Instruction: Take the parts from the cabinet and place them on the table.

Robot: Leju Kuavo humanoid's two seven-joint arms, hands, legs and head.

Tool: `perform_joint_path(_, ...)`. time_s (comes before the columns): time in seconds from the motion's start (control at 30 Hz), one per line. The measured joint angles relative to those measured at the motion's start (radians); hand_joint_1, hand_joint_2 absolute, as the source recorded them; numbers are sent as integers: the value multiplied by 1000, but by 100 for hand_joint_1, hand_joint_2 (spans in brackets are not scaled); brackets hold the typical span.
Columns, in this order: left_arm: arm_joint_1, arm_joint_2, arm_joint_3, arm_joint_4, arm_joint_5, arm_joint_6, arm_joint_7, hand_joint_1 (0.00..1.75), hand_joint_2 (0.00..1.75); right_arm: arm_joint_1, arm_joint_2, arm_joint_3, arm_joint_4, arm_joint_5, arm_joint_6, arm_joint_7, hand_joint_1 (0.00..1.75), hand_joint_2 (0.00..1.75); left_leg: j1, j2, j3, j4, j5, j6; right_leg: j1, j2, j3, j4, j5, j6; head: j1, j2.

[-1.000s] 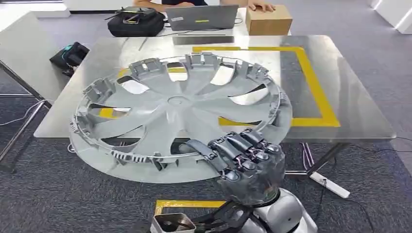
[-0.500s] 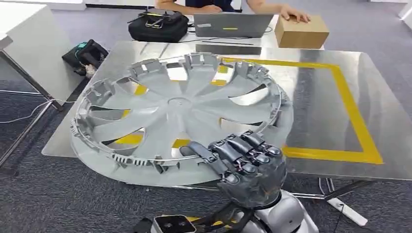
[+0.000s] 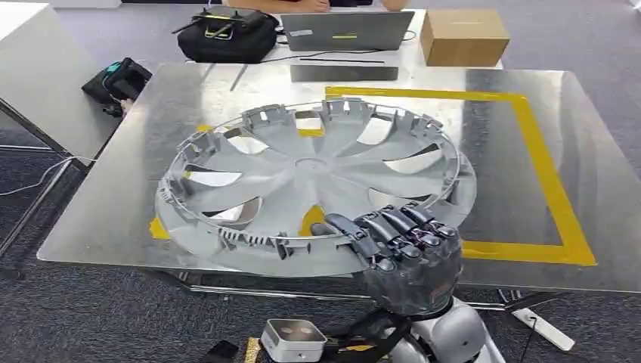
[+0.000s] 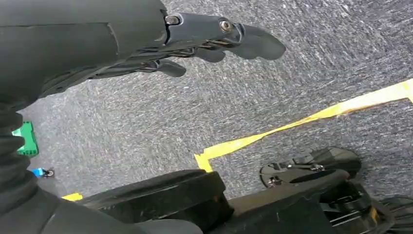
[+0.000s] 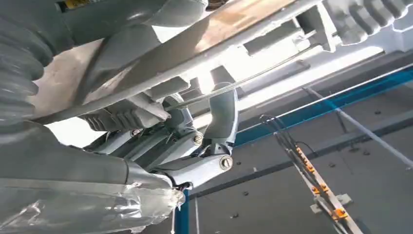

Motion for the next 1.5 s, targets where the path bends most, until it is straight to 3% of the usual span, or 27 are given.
perform_joint_path(0.07, 1, 0, 1, 0, 2, 2, -3, 0, 175, 15, 0, -23, -2, 0, 0, -13, 175, 175, 2, 0, 11, -20, -16, -5, 2, -2, -3, 2, 0, -1, 0, 0)
perform_joint_path(0.43, 11, -1, 21, 0, 20, 10, -17, 0, 175, 124, 13, -201, -43, 0, 0, -116, 175, 175, -3, 0, 24, -21, -13, -3, -4, -2, 10, 2, 4, -2, 0, 0)
perform_joint_path(0.6, 13, -1, 29, 0, 24, 10, -18, 0, 175, 170, 26, -283, -54, 0, 0, -119, 175, 175, -4, 0, 24, -21, -13, -2, -4, -2, 11, 1, 4, -2, 0, 0)
perform_joint_path(0.9, 15, -1, 32, 0, 28, 6, -18, 0, 175, 199, 38, -338, -67, 0, 0, -136, 175, 175, -3, 0, 26, -22, -13, -2, -4, -2, 11, 1, 4, -2, 0, 0)
perform_joint_path(1.2, 27, -1, 56, 0, 36, 14, -21, 0, 175, 263, 49, -487, -78, 0, 0, -70, 175, 175, -3, 0, 24, -34, -3, -1, -4, -2, 11, -16, 9, 1, 0, 0)
perform_joint_path(1.5, 26, -2, 73, 0, 37, 16, -13, 0, 175, 254, 48, -557, -29, 0, 0, -27, 175, 175, -3, 0, 25, -38, -8, 0, -4, -1, 11, -16, 7, 1, 0, 0)
